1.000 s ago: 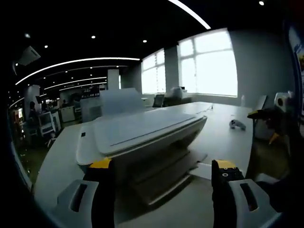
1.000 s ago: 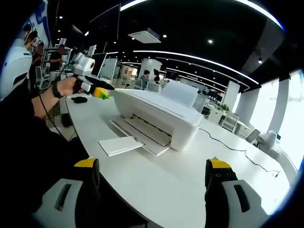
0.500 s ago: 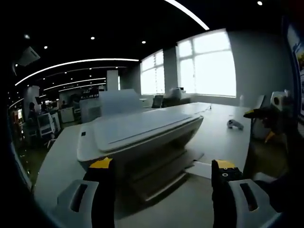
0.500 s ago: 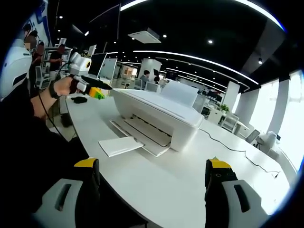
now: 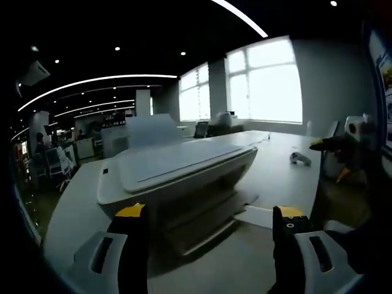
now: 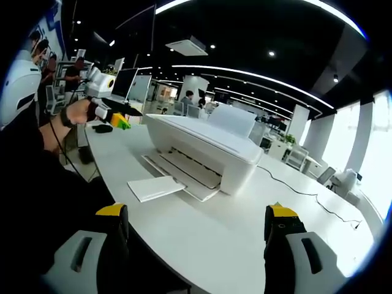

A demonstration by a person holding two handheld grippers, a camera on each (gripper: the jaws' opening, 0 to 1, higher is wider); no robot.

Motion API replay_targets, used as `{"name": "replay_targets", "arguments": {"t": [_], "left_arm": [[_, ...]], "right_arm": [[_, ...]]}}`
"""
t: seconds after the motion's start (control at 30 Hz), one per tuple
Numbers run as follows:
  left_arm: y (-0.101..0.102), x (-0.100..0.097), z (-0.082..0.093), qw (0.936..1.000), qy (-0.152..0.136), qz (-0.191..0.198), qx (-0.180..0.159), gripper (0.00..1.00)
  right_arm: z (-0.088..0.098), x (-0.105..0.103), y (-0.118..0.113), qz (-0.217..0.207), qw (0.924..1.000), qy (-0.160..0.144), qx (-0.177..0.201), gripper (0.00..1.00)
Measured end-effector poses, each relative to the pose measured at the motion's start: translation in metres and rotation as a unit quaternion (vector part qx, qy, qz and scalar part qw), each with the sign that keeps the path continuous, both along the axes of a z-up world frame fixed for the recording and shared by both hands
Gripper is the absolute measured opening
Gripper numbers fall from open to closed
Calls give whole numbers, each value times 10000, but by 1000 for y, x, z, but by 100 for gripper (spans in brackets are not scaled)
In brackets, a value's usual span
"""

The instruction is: Remove the paper from the printer output slot and place it on top of the printer

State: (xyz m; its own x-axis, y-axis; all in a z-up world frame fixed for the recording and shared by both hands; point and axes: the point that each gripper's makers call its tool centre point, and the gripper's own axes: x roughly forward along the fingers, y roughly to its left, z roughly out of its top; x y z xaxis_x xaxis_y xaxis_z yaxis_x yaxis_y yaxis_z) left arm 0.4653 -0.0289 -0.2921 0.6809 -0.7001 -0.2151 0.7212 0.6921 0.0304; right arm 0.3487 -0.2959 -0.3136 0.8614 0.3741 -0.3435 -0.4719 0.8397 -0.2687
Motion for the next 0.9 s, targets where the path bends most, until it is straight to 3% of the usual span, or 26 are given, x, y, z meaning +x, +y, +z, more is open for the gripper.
{"name": "replay_targets", "arguments": {"t": [0.9], "left_arm": [[-4, -21, -1, 9998, 67, -174, -47, 85]], "right_arm": [[-1, 1, 1, 5, 10000, 13, 11, 87]]}}
